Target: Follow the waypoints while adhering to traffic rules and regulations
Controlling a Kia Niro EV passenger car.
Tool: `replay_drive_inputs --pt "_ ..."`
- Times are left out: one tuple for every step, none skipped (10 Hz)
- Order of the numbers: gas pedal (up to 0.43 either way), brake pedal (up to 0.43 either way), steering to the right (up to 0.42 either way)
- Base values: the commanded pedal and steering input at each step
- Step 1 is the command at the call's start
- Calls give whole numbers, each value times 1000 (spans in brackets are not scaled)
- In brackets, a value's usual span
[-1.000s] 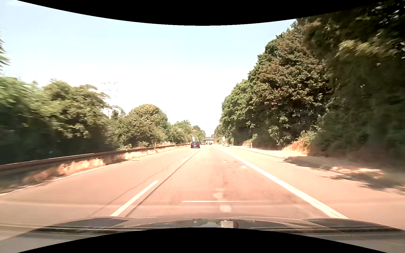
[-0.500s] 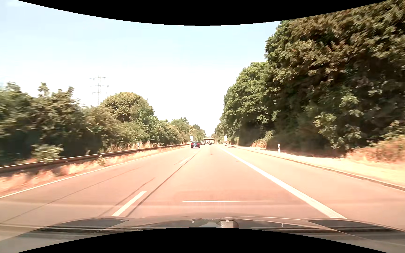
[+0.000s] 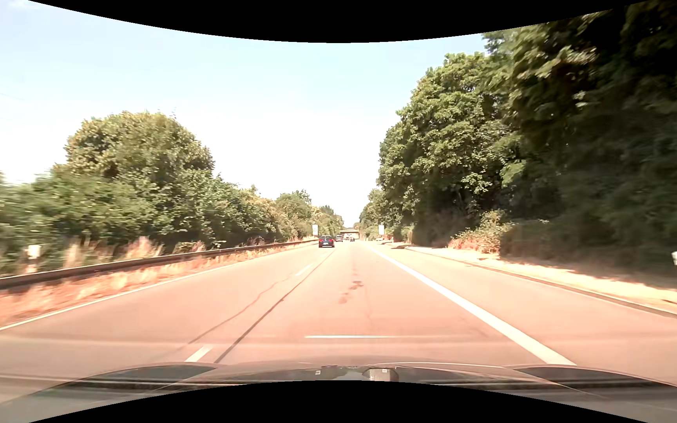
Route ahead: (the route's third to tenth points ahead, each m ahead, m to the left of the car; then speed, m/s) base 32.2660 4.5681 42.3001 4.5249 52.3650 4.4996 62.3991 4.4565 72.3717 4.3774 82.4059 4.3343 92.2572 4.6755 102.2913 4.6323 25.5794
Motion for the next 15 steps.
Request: replay_drive_inputs --pt "248 0 -1" --pt "248 0 -1" --pt "248 0 -1" --pt "209 0 -1" --pt "177 0 -1" --pt "177 0 -1" --pt "169 0 -1" --pt "169 0 -1" --pt "169 0 -1" --pt "169 0 -1" --pt "169 0 -1" --pt "169 0 -1" --pt "169 0 -1" --pt "157 0 -1" --pt "150 0 -1"
